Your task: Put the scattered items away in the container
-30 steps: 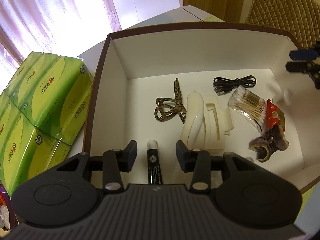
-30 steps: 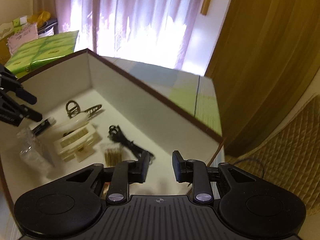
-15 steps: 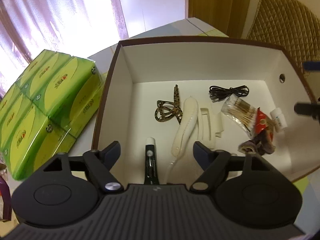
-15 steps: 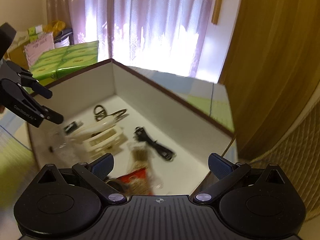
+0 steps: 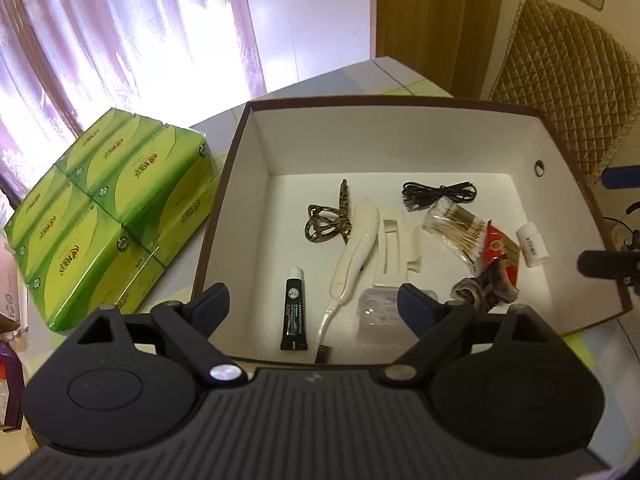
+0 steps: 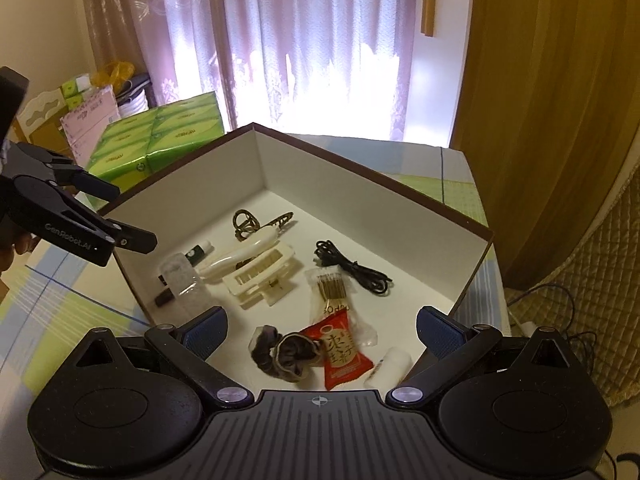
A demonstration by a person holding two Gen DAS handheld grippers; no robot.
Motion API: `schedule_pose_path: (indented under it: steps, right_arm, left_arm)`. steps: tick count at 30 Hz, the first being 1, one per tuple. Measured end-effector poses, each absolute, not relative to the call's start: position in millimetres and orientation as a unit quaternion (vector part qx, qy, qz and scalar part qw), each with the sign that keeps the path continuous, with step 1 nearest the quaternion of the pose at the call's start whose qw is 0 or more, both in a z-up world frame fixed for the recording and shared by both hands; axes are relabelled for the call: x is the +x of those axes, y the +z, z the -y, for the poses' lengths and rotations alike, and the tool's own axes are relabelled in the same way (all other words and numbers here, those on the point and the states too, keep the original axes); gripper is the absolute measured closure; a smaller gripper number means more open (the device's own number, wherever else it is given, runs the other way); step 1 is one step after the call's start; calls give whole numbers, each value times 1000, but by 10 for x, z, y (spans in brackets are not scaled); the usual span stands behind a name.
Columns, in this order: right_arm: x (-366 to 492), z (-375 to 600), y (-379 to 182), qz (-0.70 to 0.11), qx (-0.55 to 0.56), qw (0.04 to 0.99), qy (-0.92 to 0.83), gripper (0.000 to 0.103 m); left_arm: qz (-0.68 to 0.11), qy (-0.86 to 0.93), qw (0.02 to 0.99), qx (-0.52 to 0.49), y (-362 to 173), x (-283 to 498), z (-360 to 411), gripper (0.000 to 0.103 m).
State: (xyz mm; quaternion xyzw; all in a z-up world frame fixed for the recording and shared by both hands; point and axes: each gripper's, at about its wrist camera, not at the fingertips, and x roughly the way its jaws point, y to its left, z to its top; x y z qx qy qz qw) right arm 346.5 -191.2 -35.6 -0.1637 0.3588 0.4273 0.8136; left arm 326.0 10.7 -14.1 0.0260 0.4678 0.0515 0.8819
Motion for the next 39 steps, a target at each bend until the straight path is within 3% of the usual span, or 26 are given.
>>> schedule_pose_path:
  steps: [11, 29, 39]
  right_arm:
    - [3203, 2034, -273, -369, -123, 838, 383, 0]
    - [2642, 2181, 34, -375, -42, 844, 382, 0]
    - [2322, 2192, 76, -374, -54, 846, 376, 0]
  left_arm:
    - [-425, 58, 903, 36, 143, 2839, 95, 9]
    - [-395, 84, 915, 13, 405, 2144, 208, 8]
    - [-404, 99, 909, -33, 482, 1789, 125, 8]
